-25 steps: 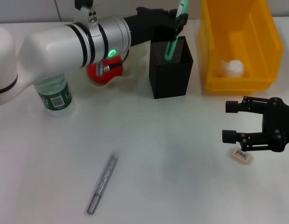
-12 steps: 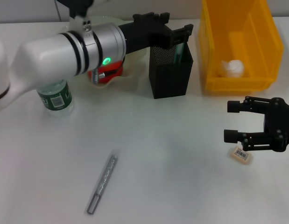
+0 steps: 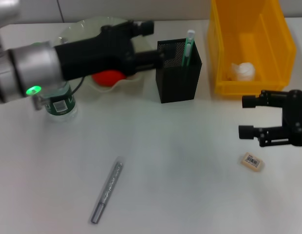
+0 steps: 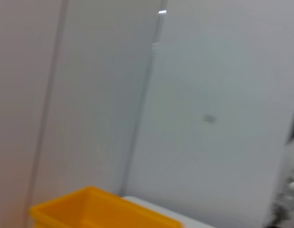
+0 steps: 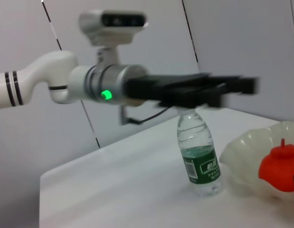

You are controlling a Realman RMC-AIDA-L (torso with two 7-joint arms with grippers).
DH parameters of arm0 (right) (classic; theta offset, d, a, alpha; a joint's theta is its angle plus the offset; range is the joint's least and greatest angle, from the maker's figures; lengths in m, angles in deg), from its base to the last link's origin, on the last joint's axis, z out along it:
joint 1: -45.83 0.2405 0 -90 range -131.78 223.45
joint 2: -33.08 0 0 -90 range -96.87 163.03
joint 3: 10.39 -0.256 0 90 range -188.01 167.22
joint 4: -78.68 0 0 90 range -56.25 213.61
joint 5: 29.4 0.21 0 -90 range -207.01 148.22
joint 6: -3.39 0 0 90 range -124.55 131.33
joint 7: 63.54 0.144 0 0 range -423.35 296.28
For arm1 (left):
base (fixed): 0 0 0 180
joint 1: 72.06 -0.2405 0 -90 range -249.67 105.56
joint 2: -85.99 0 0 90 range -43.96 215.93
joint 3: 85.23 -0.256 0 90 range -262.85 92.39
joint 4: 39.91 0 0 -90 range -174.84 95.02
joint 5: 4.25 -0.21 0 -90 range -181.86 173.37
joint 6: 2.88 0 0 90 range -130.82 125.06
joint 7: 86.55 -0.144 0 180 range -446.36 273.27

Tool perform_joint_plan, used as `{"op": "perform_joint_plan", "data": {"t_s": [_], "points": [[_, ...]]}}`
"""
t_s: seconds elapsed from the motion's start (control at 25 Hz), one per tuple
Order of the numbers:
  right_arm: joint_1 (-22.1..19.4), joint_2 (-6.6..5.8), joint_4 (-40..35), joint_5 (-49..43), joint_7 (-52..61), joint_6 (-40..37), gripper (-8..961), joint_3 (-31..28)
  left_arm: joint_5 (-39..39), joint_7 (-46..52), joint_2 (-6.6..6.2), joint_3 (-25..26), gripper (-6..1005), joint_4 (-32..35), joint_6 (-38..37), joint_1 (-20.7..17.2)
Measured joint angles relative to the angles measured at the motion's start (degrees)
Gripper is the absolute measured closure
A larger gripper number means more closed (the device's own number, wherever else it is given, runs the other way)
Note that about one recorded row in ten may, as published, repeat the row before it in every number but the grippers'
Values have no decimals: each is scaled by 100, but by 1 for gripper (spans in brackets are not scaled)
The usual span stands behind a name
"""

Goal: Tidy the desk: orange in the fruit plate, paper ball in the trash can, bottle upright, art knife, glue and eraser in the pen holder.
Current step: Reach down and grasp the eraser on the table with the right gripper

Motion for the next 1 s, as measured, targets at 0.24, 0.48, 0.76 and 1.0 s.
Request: {"op": "perform_joint_plan", "data": {"t_s": [0.24, 0.48, 0.76, 1.0], "points": [[38, -14, -1641, -288, 1800, 22, 111, 881, -377, -375, -55, 926, 166, -92, -1461, -477], [335, -15, -4210, -2131, 4370, -212, 111, 2155, -423, -1223, 4, 1445, 168, -242, -2522, -881], [1444, -9, -4252, -4015, 5864, -1290, 110, 3238, -445, -1721, -70, 1480, 170, -717, -2702, -1017], [1572, 20, -3566, -4630, 6251, -971, 111, 3980, -452, -2011, -123, 1679, 170, -1161, -2686, -1006]]}}
